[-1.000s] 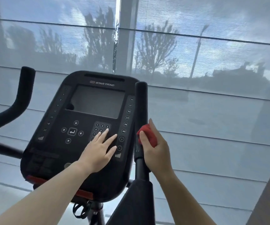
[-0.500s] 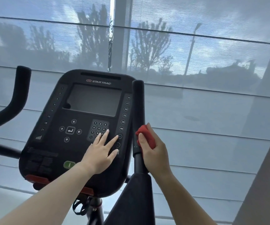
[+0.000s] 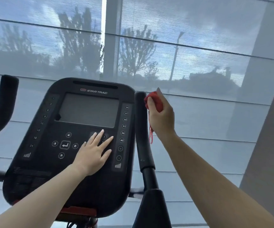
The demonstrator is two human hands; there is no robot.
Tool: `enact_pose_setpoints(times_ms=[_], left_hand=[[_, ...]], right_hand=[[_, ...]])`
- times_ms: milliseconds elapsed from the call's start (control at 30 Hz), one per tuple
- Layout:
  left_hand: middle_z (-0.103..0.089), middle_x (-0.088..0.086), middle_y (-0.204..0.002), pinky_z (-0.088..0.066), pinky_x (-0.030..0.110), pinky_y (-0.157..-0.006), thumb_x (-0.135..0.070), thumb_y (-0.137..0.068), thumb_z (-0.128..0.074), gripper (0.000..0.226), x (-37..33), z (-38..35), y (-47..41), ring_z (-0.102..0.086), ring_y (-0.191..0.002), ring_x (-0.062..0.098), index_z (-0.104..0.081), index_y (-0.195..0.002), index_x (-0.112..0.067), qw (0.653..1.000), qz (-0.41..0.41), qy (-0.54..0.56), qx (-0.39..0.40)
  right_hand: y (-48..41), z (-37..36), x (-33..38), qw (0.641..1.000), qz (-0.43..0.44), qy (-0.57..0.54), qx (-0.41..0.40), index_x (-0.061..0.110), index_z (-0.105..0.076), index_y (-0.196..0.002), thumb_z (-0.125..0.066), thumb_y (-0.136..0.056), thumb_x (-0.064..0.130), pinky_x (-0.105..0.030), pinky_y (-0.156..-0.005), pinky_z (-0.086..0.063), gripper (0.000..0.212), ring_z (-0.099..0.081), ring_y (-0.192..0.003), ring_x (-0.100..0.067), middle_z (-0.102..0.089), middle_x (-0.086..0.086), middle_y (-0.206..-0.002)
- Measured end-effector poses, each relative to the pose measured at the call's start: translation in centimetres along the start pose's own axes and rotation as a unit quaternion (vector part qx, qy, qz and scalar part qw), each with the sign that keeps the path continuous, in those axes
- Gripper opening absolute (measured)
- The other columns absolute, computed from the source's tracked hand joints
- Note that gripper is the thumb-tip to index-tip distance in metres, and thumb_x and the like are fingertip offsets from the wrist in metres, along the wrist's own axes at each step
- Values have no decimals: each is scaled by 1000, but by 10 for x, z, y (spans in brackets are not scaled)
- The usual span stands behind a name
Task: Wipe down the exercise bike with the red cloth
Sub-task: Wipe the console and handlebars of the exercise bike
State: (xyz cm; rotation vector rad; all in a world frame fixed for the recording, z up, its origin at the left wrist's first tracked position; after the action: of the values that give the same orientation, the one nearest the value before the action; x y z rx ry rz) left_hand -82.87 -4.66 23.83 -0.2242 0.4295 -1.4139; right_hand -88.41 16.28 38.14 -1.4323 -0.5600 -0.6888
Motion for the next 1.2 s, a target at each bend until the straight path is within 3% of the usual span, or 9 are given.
enact_pose_setpoints(times_ms=[133, 267, 500, 633, 700, 867, 933, 1067, 1200], left_hand=[[15, -8, -158, -5, 43, -118, -59, -92, -13, 57, 13, -8, 4, 12, -146, 16, 4, -145, -46, 999, -21, -30, -20], [24, -10, -153, -1, 47, -116, -65, -74, 9, 69, 11, -14, -1, 16, -145, 17, 14, -139, -46, 999, -13, -12, -41], [33, -8, -151, 7, 49, -115, -59, -94, -15, 60, 1, -25, -1, 26, -142, 19, 22, -139, -44, 999, -17, -23, -19], [39, -9, -145, 8, 48, -115, -58, -94, -16, 60, 2, -28, 2, 32, -138, 16, 24, -137, -44, 999, -25, -22, -29], [40, -10, -144, 8, 48, -115, -58, -94, -15, 60, 2, -29, 2, 36, -133, 13, 26, -136, -45, 999, -27, -23, -30], [35, -10, -148, 12, 44, -114, -57, -95, -17, 59, 4, -27, 3, 36, -133, 14, 23, -137, -47, 998, -40, -10, -40], [34, -10, -149, 14, 43, -113, -57, -95, -18, 58, 5, -27, 5, 35, -134, 15, 22, -137, -48, 998, -43, -7, -43], [36, -11, -149, 16, 42, -112, -57, -95, -15, 58, 5, -28, 3, 35, -136, 14, 24, -136, -50, 998, -45, -5, -46], [33, -10, -151, 14, 42, -113, -55, -96, -17, 57, 5, -25, 4, 32, -138, 15, 15, -143, -48, 998, -47, -5, -37]], right_hand=[[9, -18, -7, 999, -2, 17, 36, 30, -42, -139, -56, -91, 34, -30, -95, -47, 50, -61, -107, -12, -64, 10, -117], [40, -11, -28, 995, 3, 40, 92, 33, -39, -140, -55, -92, 29, -36, -99, -46, 51, -59, -112, -11, -61, 8, -126], [39, -14, -26, 997, -26, 35, 69, 31, -41, -139, -54, -92, 33, -39, -98, -47, 48, -60, -110, -10, -62, 8, -122], [49, -2, -27, 992, -46, 46, 112, 31, -45, -136, -56, -92, 30, -38, -90, -52, 46, -65, -90, 2, -65, 22, -104], [38, 1, -12, 994, -18, 57, 88, 27, -50, -133, -57, -91, 29, -37, -90, -52, 43, -66, -89, -1, -67, 19, -102], [-11, -23, 43, 988, 113, 109, 11, 21, -50, -133, -60, -89, 31, -27, -104, -39, 47, -53, -119, -11, -58, 2, -130], [-28, -40, 52, 972, 139, 186, 35, 21, -59, -122, -60, -88, 36, -29, -97, -43, 37, -56, -112, -14, -62, 2, -122], [-37, -52, 47, 929, 192, 314, 31, 20, -66, -84, -63, -82, 47, -24, -65, -42, 27, -59, -74, -19, -65, 3, -80], [-26, -48, 41, 913, 262, 312, 21, 14, -64, -87, -65, -83, 38, -25, -69, -40, 25, -58, -80, -22, -63, -2, -85]])
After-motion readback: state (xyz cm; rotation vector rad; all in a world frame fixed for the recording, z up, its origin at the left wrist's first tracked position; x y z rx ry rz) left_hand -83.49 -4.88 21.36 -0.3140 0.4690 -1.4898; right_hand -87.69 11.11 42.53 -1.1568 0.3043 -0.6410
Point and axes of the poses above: each hand's wrist, its own y-axis away from the middle knuckle, its own z-axis out of the back of the hand, x = y × z, the point moved 4 cm from there along -y, towards the middle knuckle
